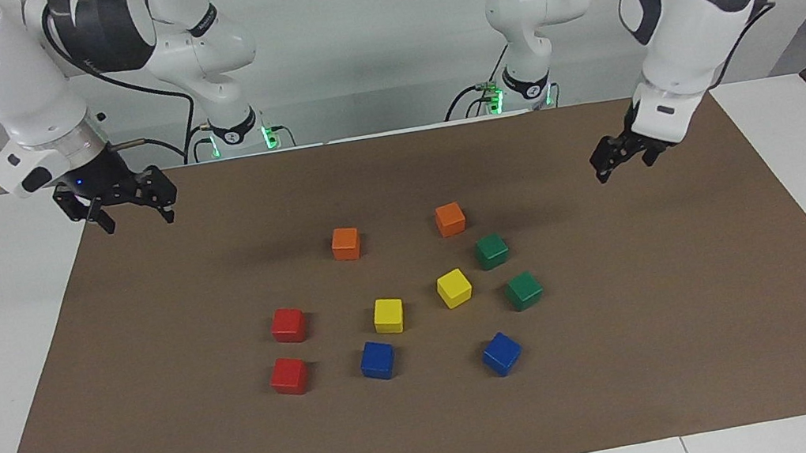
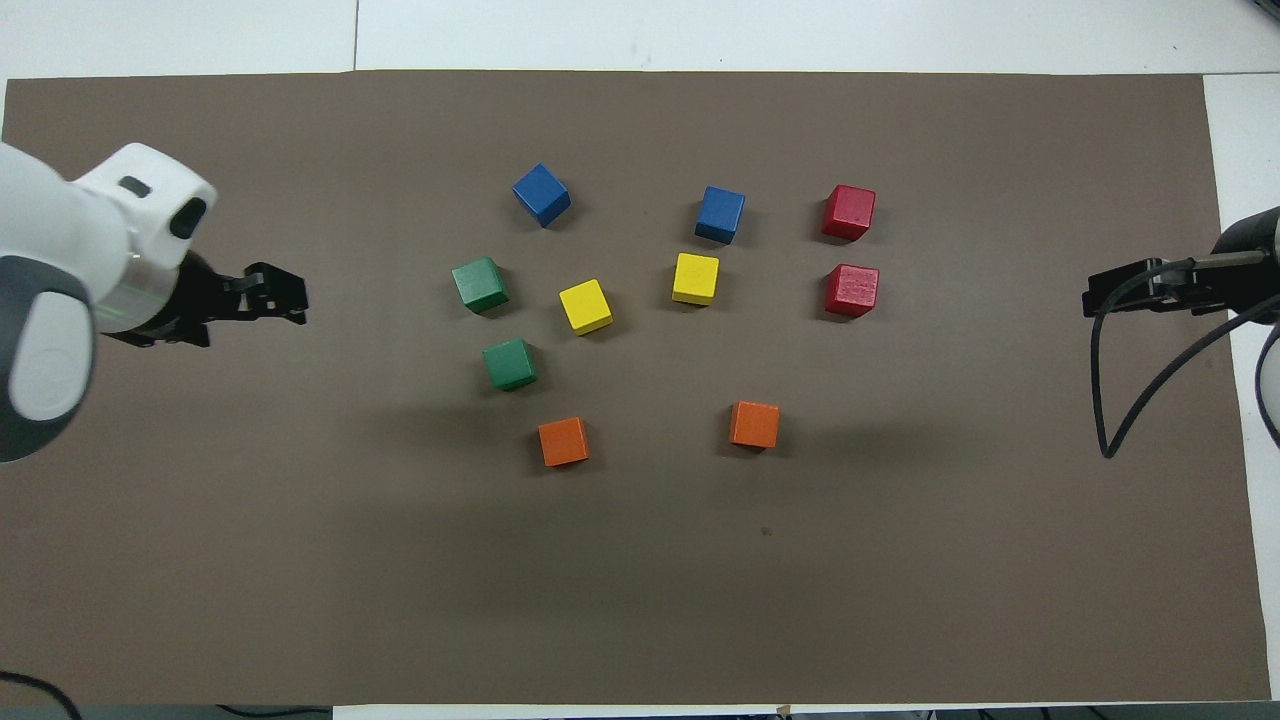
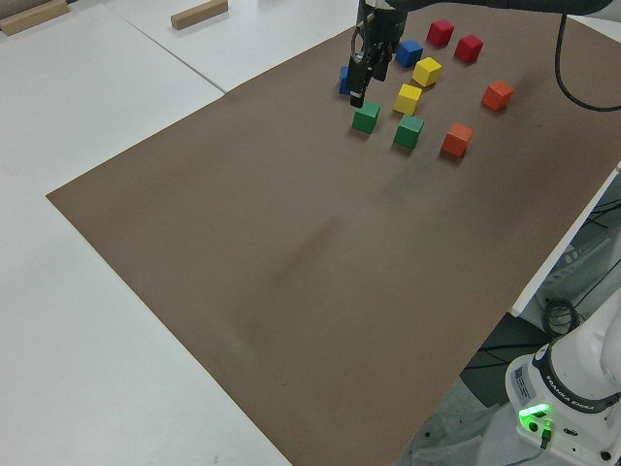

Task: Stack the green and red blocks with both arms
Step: 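Grasp the green cube with the left gripper while the right gripper grasps red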

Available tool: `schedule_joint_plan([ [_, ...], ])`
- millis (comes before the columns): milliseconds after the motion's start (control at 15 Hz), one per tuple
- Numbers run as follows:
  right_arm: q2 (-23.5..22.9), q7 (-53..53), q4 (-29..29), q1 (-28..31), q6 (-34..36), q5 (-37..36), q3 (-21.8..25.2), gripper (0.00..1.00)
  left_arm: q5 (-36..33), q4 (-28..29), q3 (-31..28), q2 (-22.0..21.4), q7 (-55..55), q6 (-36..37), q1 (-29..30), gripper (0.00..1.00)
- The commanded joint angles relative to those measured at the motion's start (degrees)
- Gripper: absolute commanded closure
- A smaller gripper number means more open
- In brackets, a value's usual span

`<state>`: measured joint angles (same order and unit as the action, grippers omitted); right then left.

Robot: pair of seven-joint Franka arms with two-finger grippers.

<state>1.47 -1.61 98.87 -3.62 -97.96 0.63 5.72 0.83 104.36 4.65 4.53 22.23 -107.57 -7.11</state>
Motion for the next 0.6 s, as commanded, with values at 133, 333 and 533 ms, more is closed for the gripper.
schedule_joint_plan([
  [133, 1.08, -0.94, 0.80, 0.28, 0.05, 0.87, -0.27, 0.00, -0.65, -1.18, -0.60, 9.16, 17.37, -11.58, -10.27, 0.00],
  [333, 1.08, -0.94, 1.23, -0.94, -0.83, 0.78, -0.27, 0.00, -0.83, -1.35, -0.69, 13.91, 22.92, -16.00, -15.71, 0.00],
  [533, -0.06, 1.67, 1.76, -5.24, -3.28, 0.60, -0.27, 0.00, -1.71, 2.24, -0.69, 15.68, 25.67, -19.95, -17.85, 0.00],
])
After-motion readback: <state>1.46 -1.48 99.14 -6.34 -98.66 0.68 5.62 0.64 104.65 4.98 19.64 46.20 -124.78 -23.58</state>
